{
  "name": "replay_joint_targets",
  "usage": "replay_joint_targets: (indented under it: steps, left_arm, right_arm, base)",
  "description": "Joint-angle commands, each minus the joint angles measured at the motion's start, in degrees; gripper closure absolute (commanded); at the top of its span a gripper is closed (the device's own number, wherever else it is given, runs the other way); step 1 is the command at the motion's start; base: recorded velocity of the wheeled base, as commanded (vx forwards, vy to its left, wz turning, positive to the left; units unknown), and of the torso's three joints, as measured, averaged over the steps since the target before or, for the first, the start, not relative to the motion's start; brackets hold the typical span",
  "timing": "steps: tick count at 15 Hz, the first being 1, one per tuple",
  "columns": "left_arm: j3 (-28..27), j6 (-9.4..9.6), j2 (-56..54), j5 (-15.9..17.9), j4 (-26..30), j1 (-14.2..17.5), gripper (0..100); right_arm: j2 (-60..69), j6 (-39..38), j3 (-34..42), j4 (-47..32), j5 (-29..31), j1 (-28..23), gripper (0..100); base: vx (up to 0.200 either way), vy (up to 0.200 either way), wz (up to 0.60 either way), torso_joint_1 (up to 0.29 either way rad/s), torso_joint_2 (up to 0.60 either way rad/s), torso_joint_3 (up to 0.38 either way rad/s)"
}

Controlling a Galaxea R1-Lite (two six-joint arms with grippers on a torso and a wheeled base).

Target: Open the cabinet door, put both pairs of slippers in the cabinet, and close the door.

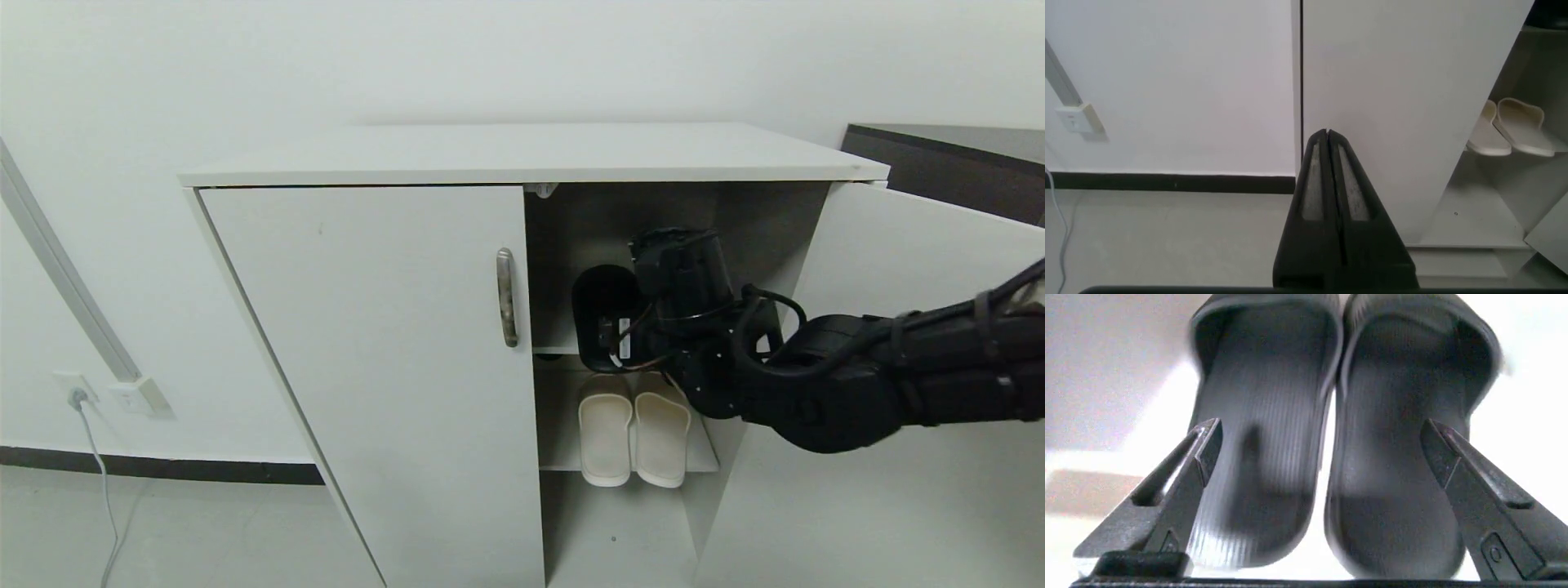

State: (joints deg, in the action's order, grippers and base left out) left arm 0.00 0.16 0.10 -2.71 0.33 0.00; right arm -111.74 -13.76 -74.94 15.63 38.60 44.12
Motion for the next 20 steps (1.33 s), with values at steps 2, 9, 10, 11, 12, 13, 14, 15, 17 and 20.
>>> replay_joint_targets:
  steps: [2, 9, 10, 11, 12, 13, 14, 15, 17, 20]
  left_arm:
    - [0.0, 0.02, -0.01, -0.02, 0.02, 0.0, 100]
    - [0.0, 0.11, -0.01, 0.07, 0.02, 0.0, 100]
    - [0.0, 0.11, -0.01, 0.07, 0.02, 0.0, 100]
    - [0.0, 0.11, -0.01, 0.07, 0.02, 0.0, 100]
    - [0.0, 0.11, -0.01, 0.07, 0.02, 0.0, 100]
    - [0.0, 0.11, -0.01, 0.07, 0.02, 0.0, 100]
    - [0.0, 0.11, -0.01, 0.07, 0.02, 0.0, 100]
    - [0.0, 0.11, -0.01, 0.07, 0.02, 0.0, 100]
    - [0.0, 0.02, -0.01, 0.07, 0.02, 0.0, 100]
    - [0.0, 0.02, -0.01, 0.16, 0.02, 0.0, 100]
  right_arm:
    - [6.97, -0.04, 9.54, 4.32, -0.89, 2.73, 0]
    - [6.62, 0.49, 22.29, 19.35, -7.66, 4.75, 100]
    - [6.36, 0.58, 22.38, 19.79, -7.57, 5.1, 100]
    - [5.39, 0.93, 22.38, 20.85, -7.04, 5.89, 100]
    - [4.95, 1.11, 22.38, 21.55, -6.87, 6.24, 100]
    - [4.25, 1.11, 22.38, 22.08, -6.87, 6.33, 100]
    - [3.46, 1.11, 22.46, 22.96, -6.78, 6.33, 100]
    - [2.32, 1.11, 22.55, 24.8, -6.78, 6.33, 100]
    - [1.61, 2.95, 23.34, 26.82, -6.43, 6.24, 100]
    - [1.44, 6.2, 26.24, 31.83, -5.55, 6.16, 100]
  base:
    - [0.0, 0.0, 0.0, 0.0, 0.0, 0.0]
    - [0.0, 0.0, 0.0, 0.0, 0.0, 0.0]
    - [0.0, 0.0, 0.0, 0.0, 0.0, 0.0]
    - [0.0, 0.0, 0.0, 0.0, 0.0, 0.0]
    - [0.0, 0.0, 0.0, 0.0, 0.0, 0.0]
    - [0.0, 0.0, 0.0, 0.0, 0.0, 0.0]
    - [0.0, 0.0, 0.0, 0.0, 0.0, 0.0]
    - [0.0, 0.0, 0.0, 0.0, 0.0, 0.0]
    - [0.0, 0.0, 0.0, 0.0, 0.0, 0.0]
    - [0.0, 0.0, 0.0, 0.0, 0.0, 0.0]
